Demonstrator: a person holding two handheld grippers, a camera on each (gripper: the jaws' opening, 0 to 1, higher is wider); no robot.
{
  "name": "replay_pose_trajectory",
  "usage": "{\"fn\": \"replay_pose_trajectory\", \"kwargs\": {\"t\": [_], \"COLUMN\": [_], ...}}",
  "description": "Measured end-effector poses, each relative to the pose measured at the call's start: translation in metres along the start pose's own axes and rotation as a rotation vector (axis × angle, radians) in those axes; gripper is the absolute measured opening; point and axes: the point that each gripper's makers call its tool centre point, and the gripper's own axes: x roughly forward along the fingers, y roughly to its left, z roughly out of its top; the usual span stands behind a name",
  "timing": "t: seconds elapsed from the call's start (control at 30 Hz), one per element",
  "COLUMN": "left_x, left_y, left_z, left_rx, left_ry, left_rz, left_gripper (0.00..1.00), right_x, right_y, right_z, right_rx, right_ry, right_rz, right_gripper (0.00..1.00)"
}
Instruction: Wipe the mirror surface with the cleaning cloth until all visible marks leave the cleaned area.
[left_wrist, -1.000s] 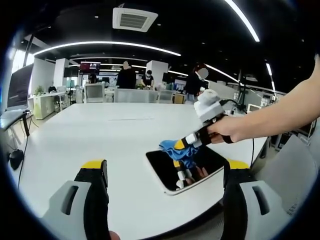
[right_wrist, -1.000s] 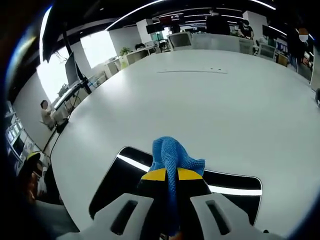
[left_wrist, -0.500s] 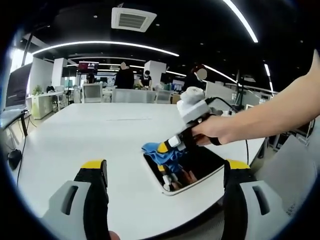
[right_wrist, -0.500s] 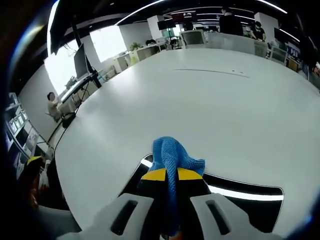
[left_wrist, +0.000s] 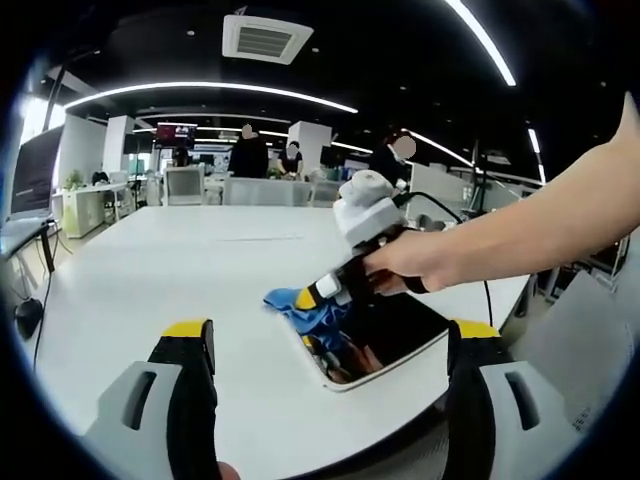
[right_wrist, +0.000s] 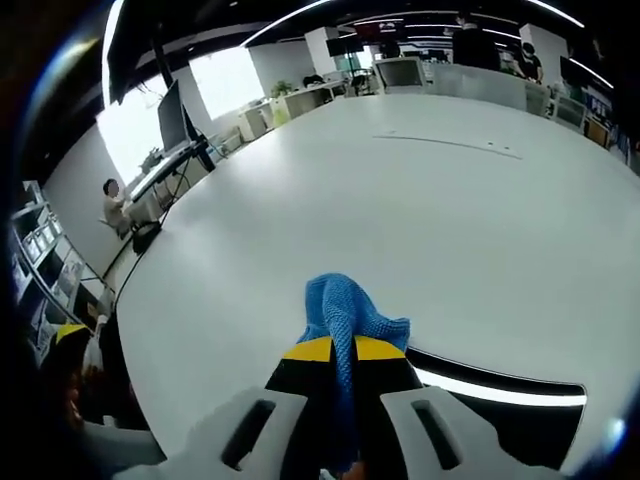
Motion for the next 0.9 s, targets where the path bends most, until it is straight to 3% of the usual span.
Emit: {"fn": "replay_pose_trajectory", "kwargs": {"t": [0.4,0.9], "left_x": [0.000,0.000], "left_y": [0.001,0.001], "left_z": [-0.001,-0.002], "left_rx": [0.001,0.001], "left_ry": [0.004,0.006], "left_rz": [0.004,0.007], "left_gripper": [0.95,0.95], "right_x": [-0.001,-0.013], "right_y": [0.003,0.020], "right_z": [-0.003,-0.022], "right_rx": [-0.019,-0.065], "right_ry": [0.005,0.023], "right_rz": [0.010,0.043], "right_gripper": [0.00,0.00]}}
